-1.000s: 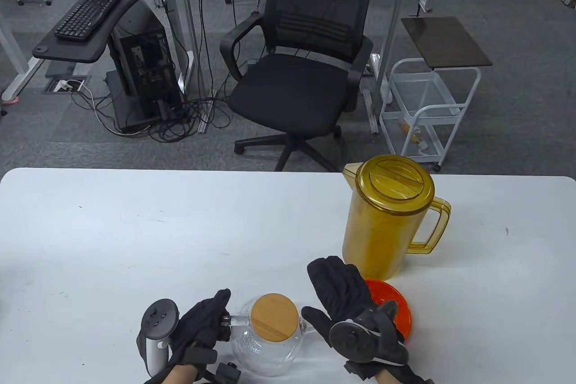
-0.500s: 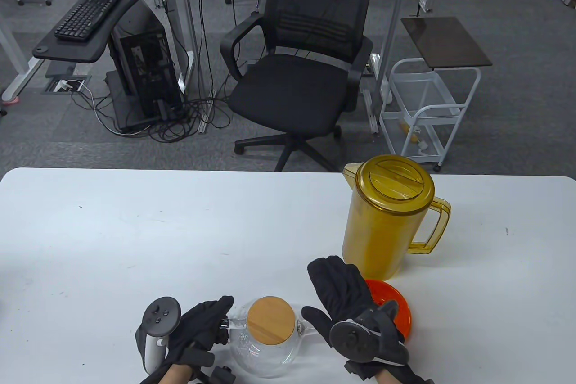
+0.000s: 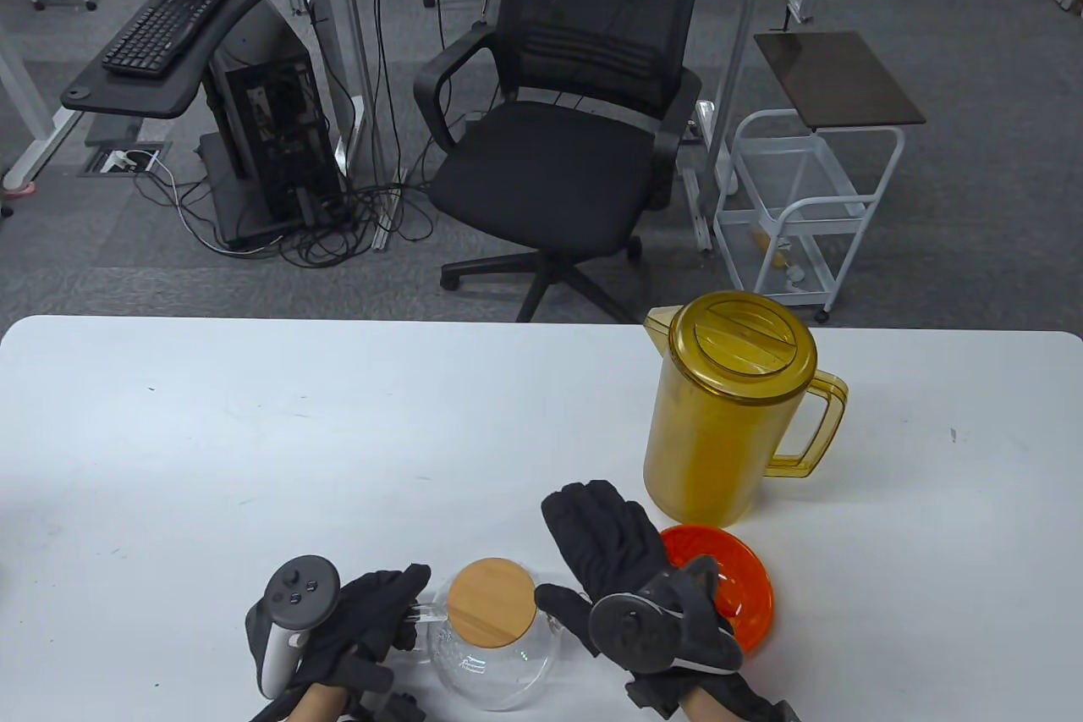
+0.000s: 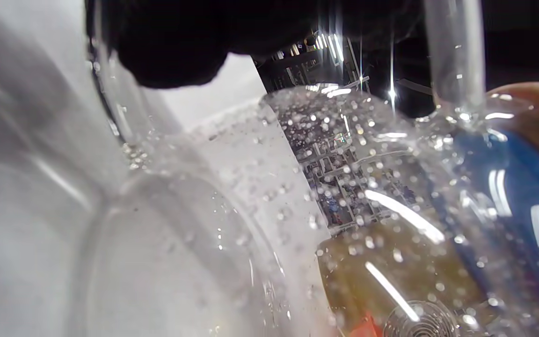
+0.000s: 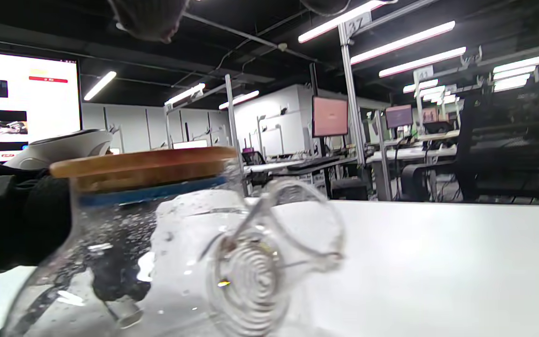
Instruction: Make wolfberry and red date tea
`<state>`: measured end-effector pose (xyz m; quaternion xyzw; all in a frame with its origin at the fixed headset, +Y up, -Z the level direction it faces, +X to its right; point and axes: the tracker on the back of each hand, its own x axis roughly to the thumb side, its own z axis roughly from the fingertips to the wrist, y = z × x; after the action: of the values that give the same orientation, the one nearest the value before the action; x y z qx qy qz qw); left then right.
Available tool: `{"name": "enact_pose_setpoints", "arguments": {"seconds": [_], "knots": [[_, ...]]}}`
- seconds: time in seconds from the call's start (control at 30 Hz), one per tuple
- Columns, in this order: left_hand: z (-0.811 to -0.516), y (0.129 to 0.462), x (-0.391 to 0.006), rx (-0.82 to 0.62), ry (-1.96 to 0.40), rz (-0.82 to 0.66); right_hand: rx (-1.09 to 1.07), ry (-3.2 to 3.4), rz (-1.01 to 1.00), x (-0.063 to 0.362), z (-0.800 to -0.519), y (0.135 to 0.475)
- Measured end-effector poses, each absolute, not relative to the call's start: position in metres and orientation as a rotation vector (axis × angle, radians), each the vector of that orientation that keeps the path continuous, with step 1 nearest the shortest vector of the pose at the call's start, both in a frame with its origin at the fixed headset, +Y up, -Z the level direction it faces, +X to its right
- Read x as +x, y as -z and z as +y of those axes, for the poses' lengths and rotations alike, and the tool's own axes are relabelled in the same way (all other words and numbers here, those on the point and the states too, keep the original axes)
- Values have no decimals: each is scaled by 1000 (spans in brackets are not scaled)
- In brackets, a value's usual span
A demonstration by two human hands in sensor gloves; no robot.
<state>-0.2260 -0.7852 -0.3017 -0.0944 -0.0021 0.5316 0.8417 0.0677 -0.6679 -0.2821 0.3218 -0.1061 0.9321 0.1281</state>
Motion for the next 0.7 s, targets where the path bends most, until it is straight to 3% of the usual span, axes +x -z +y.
{"name": "enact_pose_setpoints", "arguments": {"seconds": [0.2, 0.3, 0.6, 0.7], "knots": [[-785, 301, -226, -200, -1127, -4, 950, -2731, 251, 28, -667, 287], [-785, 301, -226, -200, -1125, -5, 971, -2728, 431, 10, -670, 289], [-785, 301, -226, -198, -1126, 0, 1067, -2828, 589, -25, -688, 288], [-785, 301, -226, -197, -1126, 2, 1079, -2925, 552, -31, -690, 285]]}}
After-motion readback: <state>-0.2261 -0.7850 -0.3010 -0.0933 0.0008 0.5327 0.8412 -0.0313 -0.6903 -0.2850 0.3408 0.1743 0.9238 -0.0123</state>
